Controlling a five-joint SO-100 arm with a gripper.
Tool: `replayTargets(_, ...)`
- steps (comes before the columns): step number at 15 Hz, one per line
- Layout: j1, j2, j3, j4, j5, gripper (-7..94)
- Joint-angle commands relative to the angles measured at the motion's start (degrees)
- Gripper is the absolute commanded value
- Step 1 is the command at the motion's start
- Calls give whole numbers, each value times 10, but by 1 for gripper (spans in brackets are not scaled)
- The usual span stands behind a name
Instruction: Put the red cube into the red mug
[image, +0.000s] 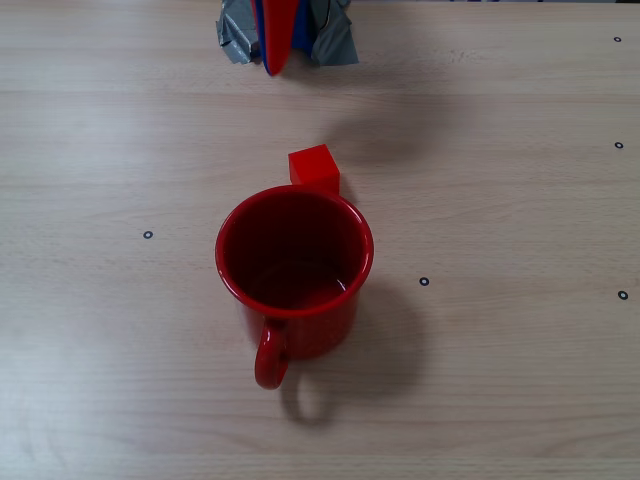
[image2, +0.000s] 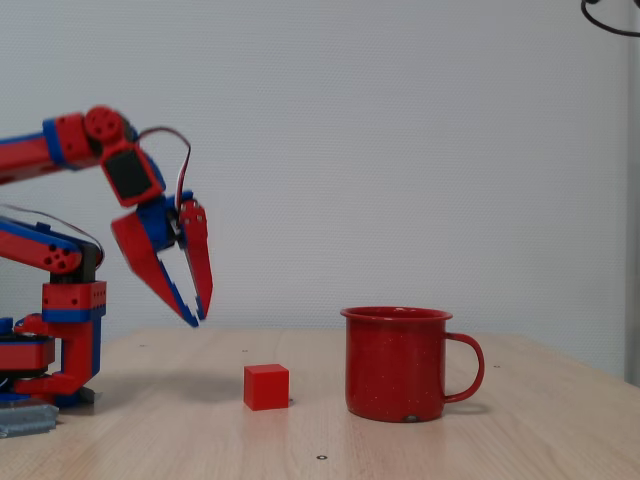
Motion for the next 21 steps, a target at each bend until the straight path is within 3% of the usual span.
replayTargets(1, -11, -73, -121, 35, -16, 0)
replayTargets(8, -47, -292, -276, 95, 23, 0)
replayTargets(14, -58, -381, -261, 4, 31, 0)
replayTargets(18, -60, -430, -272, -20, 7, 0)
replayTargets(19, -62, -437, -274, -20, 3, 3)
replayTargets(21, -67, -447, -277, -4, -7, 26)
